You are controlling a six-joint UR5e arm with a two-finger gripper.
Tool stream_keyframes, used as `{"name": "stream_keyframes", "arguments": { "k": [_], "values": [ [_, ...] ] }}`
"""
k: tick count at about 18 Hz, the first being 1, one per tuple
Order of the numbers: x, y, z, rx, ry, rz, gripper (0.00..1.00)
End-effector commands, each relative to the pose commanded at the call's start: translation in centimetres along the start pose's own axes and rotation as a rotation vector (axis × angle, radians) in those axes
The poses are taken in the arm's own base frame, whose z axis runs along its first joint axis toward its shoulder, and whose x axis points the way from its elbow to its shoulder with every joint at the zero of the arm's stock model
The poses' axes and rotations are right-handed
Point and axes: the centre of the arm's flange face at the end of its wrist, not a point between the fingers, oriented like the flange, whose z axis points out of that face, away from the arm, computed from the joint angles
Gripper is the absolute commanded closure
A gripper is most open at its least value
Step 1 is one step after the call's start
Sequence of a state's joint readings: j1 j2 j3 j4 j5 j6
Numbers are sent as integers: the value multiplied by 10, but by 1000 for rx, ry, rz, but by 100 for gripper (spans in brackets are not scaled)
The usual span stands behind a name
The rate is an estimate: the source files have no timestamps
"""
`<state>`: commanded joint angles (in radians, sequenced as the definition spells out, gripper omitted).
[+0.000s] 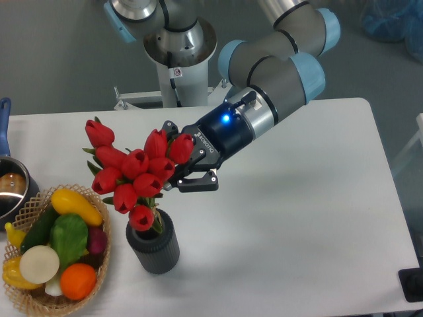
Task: Insert the flowers into the vase
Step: 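Lower the tulip stems into the grey vase opening, then push the tulips further down into the vase with the gripper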
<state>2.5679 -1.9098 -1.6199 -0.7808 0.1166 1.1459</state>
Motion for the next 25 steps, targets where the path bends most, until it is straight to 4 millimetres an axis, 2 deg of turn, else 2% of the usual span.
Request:
{"name": "stream_keyframes", "arguments": {
  "k": [3,9,13,20,25],
  "values": [
    [0,19,9,-4,16,-32,98],
    [0,39,14,-11,22,-36,96],
    [7,67,17,-14,29,-19,96],
    [7,81,23,-17,39,-36,93],
    [0,102,26,-28,41,-9,92]
  ]
}}
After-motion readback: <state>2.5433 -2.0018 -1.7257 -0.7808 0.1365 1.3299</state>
